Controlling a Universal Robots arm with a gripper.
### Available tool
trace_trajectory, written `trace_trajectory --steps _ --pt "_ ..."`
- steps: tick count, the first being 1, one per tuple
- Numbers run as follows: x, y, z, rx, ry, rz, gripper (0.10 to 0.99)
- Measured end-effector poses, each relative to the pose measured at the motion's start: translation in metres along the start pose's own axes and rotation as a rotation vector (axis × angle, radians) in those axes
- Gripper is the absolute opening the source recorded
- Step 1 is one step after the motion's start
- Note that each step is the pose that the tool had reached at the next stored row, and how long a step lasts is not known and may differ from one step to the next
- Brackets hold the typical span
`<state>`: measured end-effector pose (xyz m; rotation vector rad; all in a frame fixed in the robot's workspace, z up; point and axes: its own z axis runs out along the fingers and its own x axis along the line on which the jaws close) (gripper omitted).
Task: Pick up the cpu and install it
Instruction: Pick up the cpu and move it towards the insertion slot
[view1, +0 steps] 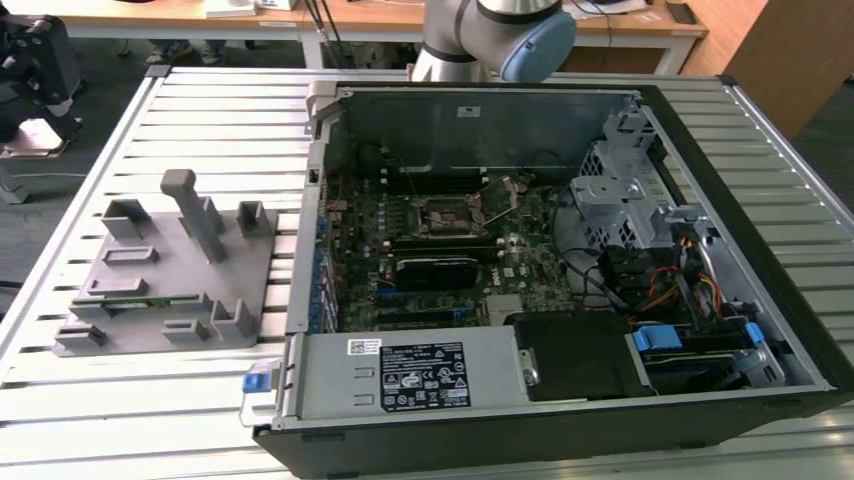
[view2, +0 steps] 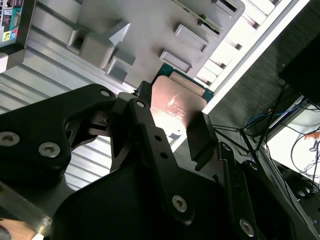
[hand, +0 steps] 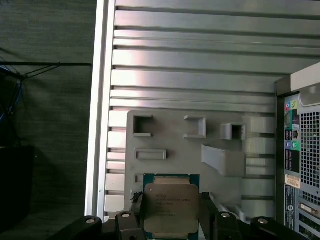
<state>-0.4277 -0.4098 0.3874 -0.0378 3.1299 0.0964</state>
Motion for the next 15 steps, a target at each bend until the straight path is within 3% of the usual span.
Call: trace_trajectory --steps 15 --pt "-0.0042 -0.0001 0.0001 0.0 -0.0001 0.0 0.525"
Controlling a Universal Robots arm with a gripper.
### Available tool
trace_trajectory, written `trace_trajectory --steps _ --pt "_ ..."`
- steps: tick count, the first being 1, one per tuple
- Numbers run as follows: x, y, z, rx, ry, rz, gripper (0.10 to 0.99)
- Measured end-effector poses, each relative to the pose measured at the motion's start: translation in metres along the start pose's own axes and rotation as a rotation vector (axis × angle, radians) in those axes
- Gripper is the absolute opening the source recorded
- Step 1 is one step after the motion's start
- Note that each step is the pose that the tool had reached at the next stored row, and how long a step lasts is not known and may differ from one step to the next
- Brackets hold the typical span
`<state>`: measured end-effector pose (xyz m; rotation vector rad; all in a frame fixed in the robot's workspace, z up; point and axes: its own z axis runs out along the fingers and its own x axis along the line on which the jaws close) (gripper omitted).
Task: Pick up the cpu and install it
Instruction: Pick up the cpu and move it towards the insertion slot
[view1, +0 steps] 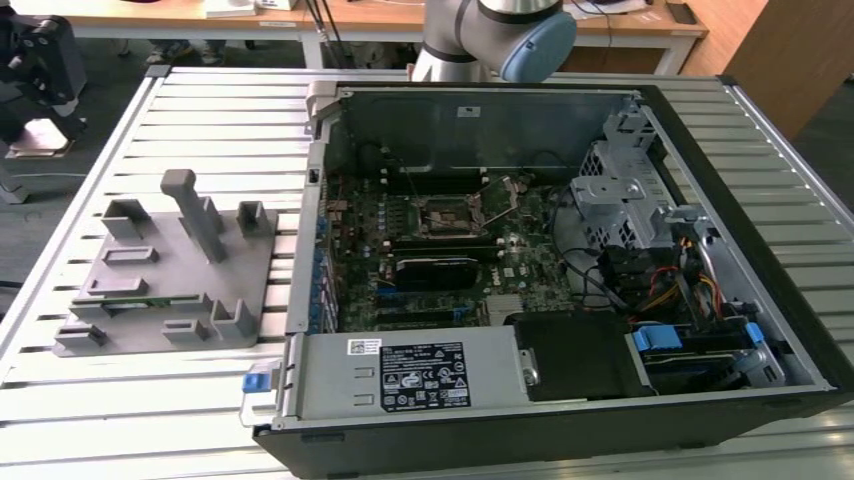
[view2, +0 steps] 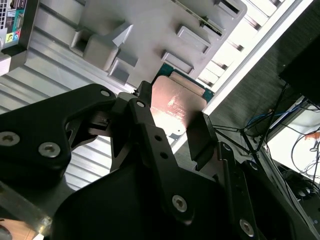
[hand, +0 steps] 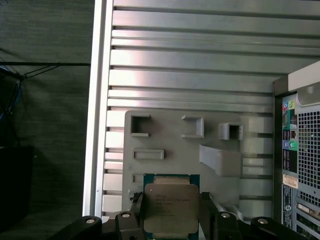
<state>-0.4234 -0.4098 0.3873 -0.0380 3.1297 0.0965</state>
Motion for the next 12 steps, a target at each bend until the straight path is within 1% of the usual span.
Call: trace_trajectory --steps 12 --pt "-0.0033 -0.0001 0.0 0.0 0.0 0.0 0.525"
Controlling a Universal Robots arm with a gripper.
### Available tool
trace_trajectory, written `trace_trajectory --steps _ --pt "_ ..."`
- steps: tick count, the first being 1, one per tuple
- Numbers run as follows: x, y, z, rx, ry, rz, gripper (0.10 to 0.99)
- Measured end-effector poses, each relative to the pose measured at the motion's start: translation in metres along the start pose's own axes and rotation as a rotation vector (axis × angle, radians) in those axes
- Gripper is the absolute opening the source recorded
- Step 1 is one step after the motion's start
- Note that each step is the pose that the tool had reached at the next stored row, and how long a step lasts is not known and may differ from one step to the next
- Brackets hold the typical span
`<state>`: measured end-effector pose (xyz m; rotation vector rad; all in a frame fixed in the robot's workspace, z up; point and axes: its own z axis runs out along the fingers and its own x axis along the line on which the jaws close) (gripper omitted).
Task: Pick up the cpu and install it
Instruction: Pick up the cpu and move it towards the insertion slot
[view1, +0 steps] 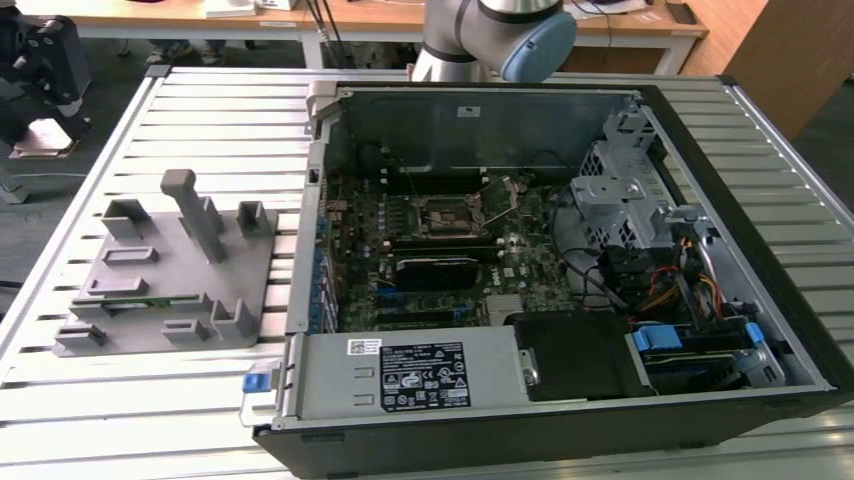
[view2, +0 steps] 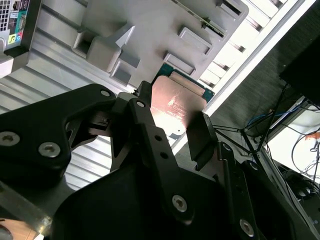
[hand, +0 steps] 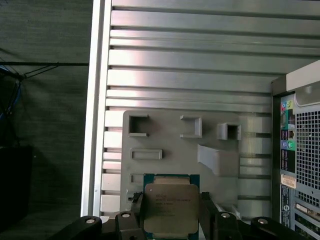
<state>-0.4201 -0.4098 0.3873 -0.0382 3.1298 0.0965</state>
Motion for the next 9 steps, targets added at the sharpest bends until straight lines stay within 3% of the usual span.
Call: trace_trajectory --steps 9 --pt "-0.0031 -0.0001 0.0001 0.0 0.0 0.0 0.525"
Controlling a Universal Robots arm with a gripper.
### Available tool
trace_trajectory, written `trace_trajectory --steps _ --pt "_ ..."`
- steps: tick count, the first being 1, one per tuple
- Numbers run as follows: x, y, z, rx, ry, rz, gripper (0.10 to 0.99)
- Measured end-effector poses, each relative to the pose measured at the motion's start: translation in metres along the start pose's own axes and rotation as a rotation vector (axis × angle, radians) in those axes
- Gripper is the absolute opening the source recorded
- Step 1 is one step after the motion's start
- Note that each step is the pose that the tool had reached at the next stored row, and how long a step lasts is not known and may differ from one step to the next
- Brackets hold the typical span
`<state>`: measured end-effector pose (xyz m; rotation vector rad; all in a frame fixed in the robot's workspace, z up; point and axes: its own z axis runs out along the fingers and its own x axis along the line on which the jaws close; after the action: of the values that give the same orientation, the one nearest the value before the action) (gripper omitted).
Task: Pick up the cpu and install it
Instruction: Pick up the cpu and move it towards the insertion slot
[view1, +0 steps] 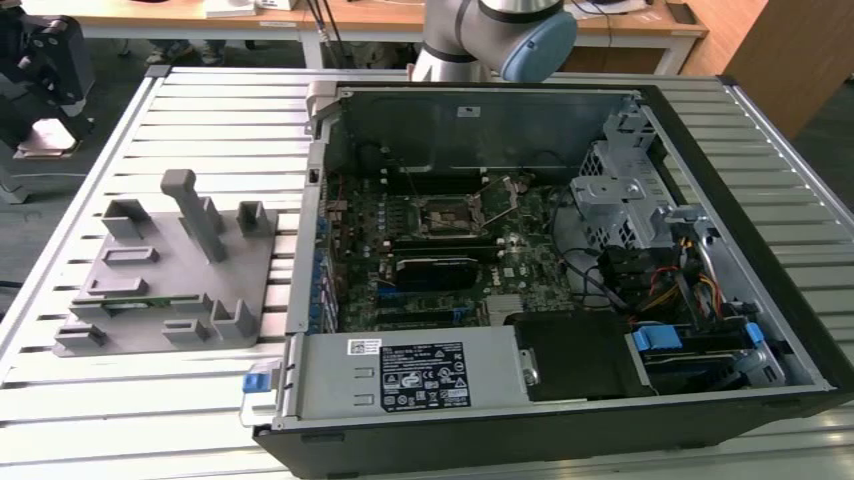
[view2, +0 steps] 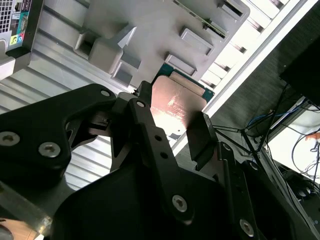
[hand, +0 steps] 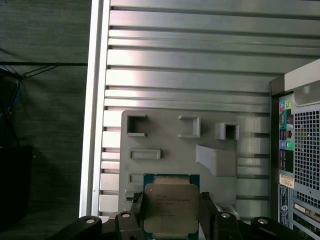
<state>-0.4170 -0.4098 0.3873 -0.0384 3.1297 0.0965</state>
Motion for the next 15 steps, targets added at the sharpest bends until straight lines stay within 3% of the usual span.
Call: trace_trajectory --steps 15 --pt "-0.0056 -0.0001 0.0001 0.0 0.0 0.0 0.525"
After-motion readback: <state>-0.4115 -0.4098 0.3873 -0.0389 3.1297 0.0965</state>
